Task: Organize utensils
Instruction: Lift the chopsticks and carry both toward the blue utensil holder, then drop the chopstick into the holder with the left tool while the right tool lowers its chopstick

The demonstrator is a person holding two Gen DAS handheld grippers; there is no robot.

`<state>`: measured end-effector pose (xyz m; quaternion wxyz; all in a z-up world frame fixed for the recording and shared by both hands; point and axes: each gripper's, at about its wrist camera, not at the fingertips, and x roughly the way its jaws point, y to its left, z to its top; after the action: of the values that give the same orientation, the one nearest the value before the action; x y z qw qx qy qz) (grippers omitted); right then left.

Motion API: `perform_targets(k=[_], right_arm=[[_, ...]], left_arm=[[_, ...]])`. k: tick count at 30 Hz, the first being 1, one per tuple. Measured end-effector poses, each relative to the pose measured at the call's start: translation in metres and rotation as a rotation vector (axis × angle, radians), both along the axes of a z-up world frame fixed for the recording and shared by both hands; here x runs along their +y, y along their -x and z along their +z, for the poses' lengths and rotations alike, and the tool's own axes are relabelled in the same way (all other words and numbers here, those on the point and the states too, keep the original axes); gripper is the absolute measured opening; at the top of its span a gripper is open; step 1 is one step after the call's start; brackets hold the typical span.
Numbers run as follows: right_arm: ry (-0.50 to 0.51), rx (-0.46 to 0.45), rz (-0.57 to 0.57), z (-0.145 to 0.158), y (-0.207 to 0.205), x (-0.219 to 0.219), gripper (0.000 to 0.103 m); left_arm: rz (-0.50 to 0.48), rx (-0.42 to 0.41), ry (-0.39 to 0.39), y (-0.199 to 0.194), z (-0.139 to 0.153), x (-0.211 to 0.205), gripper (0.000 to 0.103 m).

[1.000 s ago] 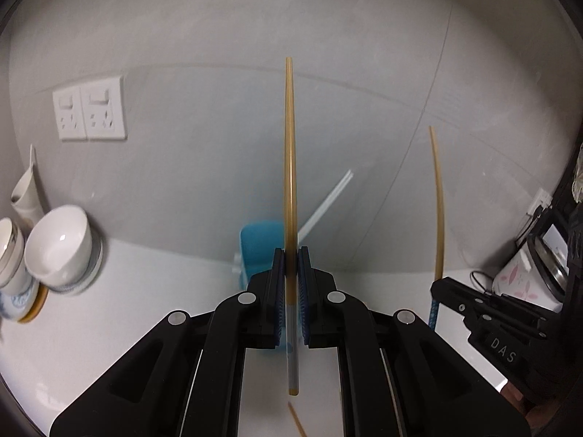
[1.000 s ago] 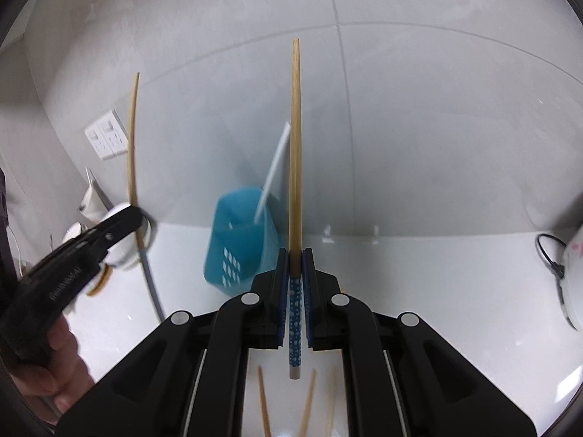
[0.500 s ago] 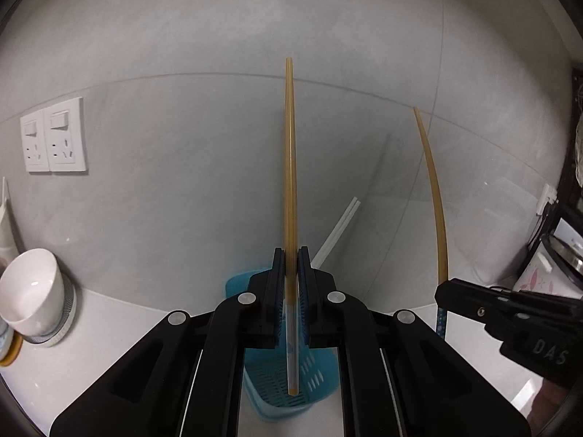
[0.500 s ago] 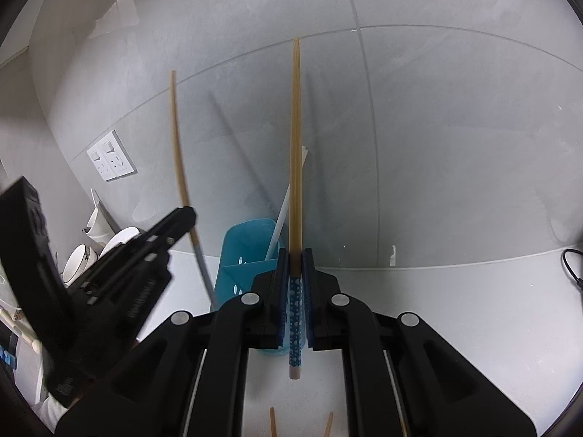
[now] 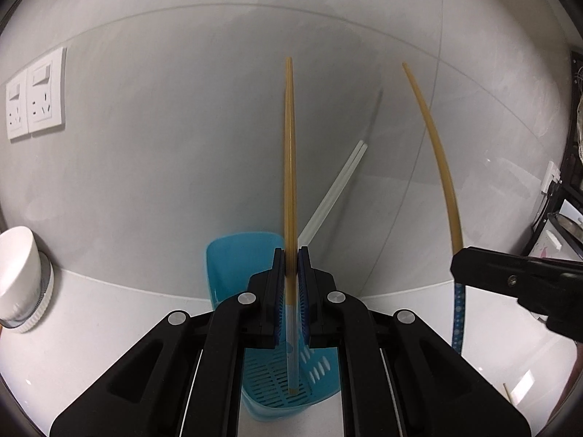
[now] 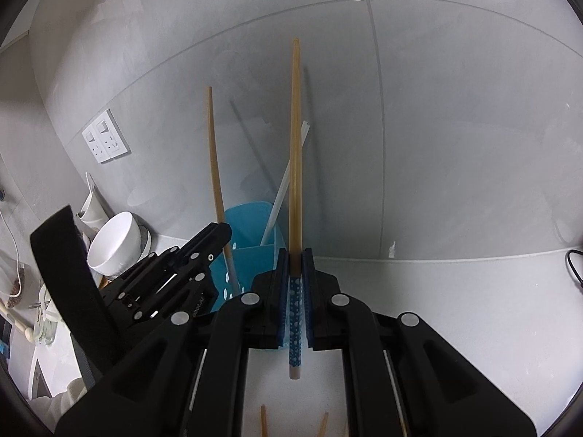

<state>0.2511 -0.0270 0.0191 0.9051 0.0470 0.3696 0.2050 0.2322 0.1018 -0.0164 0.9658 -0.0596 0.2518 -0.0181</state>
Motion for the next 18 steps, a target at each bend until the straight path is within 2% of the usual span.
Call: perform_targets(k=[4, 7, 8, 9, 13, 18], right_arm=[[0.005, 0.006, 0.001, 0.000, -0.001, 0.005, 0.007], [0.004, 0.004, 0.003, 0.001, 0.000, 0.006, 0.007], [0.004, 0.003, 0.004, 0.001, 0.000, 0.008, 0.007], [0.003, 0.002, 0.006, 0.002, 0.000, 0.008, 0.007], [-0.004, -0.004, 0.020, 0.005, 0.000, 0.010, 0.007], [-0.037, -0.034, 0.048, 0.012, 0.001, 0.014, 0.007]], left_arm=[[0.003, 0.014, -0.020, -0.003, -0.007, -0.003, 0.008], [0.011, 0.024, -0.017, -0.007, 0.002, -0.007, 0.010], [0.014, 0.030, -0.019, -0.007, 0.003, -0.007, 0.015], [0.024, 0.035, -0.022, -0.002, 0.005, -0.006, 0.026], [0.060, 0.060, -0.037, 0.014, 0.014, 0.002, 0.039], [0.097, 0.097, -0.067, 0.028, 0.022, 0.015, 0.067]])
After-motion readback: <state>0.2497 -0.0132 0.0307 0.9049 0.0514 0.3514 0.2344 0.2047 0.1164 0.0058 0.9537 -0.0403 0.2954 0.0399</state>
